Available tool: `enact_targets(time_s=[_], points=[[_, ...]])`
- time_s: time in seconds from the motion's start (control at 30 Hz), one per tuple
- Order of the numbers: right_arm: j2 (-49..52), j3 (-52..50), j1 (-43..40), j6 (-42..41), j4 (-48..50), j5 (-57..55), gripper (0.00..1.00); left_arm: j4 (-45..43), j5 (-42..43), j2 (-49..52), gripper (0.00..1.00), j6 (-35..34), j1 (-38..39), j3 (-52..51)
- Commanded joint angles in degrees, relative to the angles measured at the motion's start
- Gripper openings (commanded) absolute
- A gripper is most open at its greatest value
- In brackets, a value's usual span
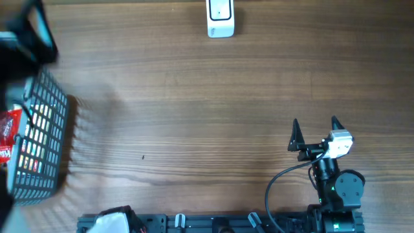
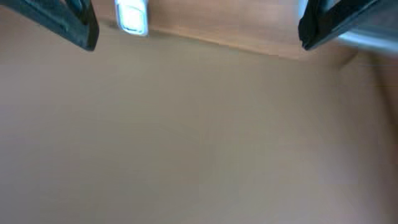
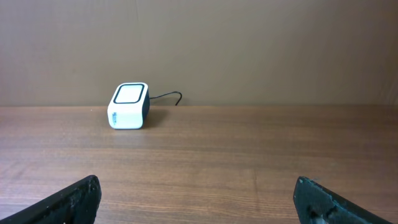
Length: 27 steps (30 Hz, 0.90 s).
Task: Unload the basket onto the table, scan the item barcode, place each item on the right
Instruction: 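Move the left gripper into the grey basket toward the red candy bag, then grasp the red HACKS candy bag with the left gripper and lift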
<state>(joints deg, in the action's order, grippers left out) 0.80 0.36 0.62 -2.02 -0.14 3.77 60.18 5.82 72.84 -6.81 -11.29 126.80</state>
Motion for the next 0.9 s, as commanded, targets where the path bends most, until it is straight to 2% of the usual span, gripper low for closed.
enact_targets(time_s=[0.0,0.03,0.1,0.17,0.23,0.37,0.47,0.57,0.67,0.87], points=[[-0.3,-0.1,0.2,0.5,0.2,-0.7,1.0,0.7,-30.9,12.0,1.0,-8.3,-0.8,7.9],[-0.3,-0.1,0.2,0.5,0.2,-0.7,1.0,0.6,-37.1,14.1,1.0,-11.5,-2.0,7.9],[-0.3,-0.1,0.2,0.5,0.2,-0.7,1.0,1.4,-43.7,16.1,1.0,-16.3,-5.2,7.2],[-0.3,-0.1,0.2,0.5,0.2,-0.7,1.0,3.4,-44.9,17.7,1.0,-19.8,-11.4,5.6],[-0.3,-0.1,0.2,0.5,0.2,-0.7,1.0,5.1,-41.8,18.4,1.0,-22.2,-18.4,2.8],[-0.3,-0.1,0.2,0.5,0.2,-0.7,1.0,4.3,-20.9,18.9,1.0,-22.0,-32.6,-7.2],[-0.3,-0.1,0.2,0.5,0.2,-0.7,1.0,3.9,-16.6,22.4,1.0,-20.9,-39.1,-15.1],[-0.3,-0.1,0.2,0.5,0.2,-0.7,1.0,3.9,-13.9,27.7,1.0,-14.8,-40.1,-16.6],[-0.3,-0.1,0.2,0.5,0.2,-0.7,1.0,4.0,-10.7,32.2,1.0,-14.6,-39.9,-16.6],[-0.3,-0.1,0.2,0.5,0.2,-0.7,1.0,4.6,-10.8,39.1,1.0,-14.6,-39.9,-20.2]])
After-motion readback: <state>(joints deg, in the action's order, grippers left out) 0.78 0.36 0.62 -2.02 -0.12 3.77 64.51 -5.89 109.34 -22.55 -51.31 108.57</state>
